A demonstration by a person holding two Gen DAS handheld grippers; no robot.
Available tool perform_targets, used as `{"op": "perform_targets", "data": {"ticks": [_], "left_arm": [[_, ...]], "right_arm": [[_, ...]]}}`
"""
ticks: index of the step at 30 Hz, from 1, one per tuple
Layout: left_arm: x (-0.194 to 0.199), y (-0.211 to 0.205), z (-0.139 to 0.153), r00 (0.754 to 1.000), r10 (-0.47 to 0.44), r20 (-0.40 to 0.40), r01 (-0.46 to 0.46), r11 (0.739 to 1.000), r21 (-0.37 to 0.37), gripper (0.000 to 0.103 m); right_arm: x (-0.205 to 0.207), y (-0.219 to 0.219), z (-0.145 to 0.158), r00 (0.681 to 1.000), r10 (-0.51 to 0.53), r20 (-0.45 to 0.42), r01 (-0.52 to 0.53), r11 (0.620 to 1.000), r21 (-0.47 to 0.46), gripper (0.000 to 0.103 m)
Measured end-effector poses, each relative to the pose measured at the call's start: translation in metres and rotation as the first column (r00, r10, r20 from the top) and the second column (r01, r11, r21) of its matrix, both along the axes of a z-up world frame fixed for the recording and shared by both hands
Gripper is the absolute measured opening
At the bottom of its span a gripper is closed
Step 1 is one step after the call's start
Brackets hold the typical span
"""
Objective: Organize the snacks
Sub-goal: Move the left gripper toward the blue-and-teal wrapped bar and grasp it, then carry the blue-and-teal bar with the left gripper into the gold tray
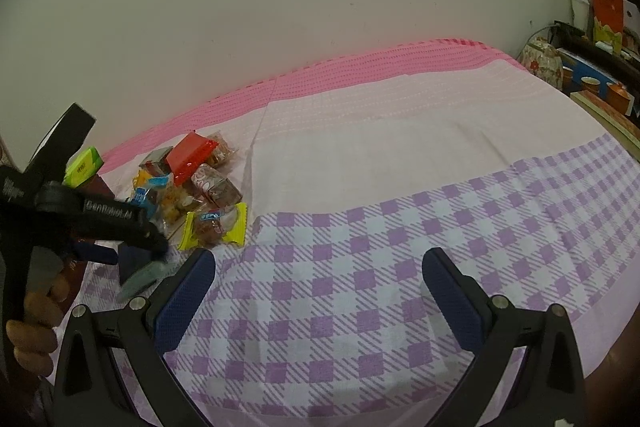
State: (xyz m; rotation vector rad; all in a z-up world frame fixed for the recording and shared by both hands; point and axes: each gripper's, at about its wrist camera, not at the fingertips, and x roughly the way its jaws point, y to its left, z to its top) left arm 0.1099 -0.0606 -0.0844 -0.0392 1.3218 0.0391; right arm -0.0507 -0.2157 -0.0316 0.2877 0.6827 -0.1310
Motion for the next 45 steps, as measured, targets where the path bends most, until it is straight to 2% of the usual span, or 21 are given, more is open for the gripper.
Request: {"op": "perform_targets", "data": {"ticks": [1,4,11,19,23,28,32,34,38,40,45], "left_arm": [[-0.003,0.001,0.001,1.000,-0.007,0.010,0.007,1.000,-0.001,0.059],[-0.014,0.005,0.002,1.000,-0.021,0.018,0.021,1.000,-0.003,0.052],[-0.041,0.007,-0.002,0.994,-0.097,0.053,0.098,0.995,-0.019,0.051],[-0.046,0.017,-0.016,0.990,-0.110,0.084,0.111,0.994,-0.007,0.050],[-0.061,0.041,0.011,0.984,-0.122,0.127,0.123,0.992,-0.003,0.049],[-0.084,0.045,0.045,0.972,-0.135,0.190,0.141,0.990,-0.017,0.048],[-0.094,0.053,0.061,0.969,-0.138,0.207,0.149,0.988,-0.035,0.048],[-0.095,0.063,0.070,0.966,-0.143,0.214,0.155,0.987,-0.040,0.048],[-0.097,0.077,0.084,0.961,-0.149,0.234,0.162,0.986,-0.036,0.048],[-0.099,0.084,0.087,0.960,-0.147,0.239,0.162,0.986,-0.042,0.048],[-0.101,0.097,0.090,0.961,-0.133,0.244,0.147,0.988,-0.042,0.048]], "right_arm": [[0.000,0.000,0.000,1.000,0.000,0.000,0.000,1.000,0.001,0.103],[-0.001,0.000,-0.001,1.000,0.001,0.001,-0.001,1.000,0.003,0.103],[0.001,0.002,0.000,1.000,0.006,-0.003,-0.006,1.000,-0.008,0.103],[0.003,0.007,0.000,1.000,0.014,-0.001,-0.014,1.000,-0.008,0.103],[0.003,0.011,0.001,0.999,0.032,0.006,-0.032,0.999,-0.016,0.103],[0.003,0.017,0.003,0.997,0.070,0.021,-0.070,0.997,-0.015,0.103],[0.002,0.026,0.005,0.993,0.111,0.032,-0.110,0.994,-0.026,0.102],[0.003,0.032,0.006,0.989,0.144,0.034,-0.143,0.989,-0.026,0.097],[0.011,0.052,0.007,0.965,0.261,0.001,-0.261,0.965,0.011,0.069],[0.016,0.066,0.007,0.944,0.331,-0.017,-0.330,0.943,0.040,0.060],[0.029,0.108,0.012,0.885,0.465,-0.036,-0.465,0.885,0.021,0.047]]}}
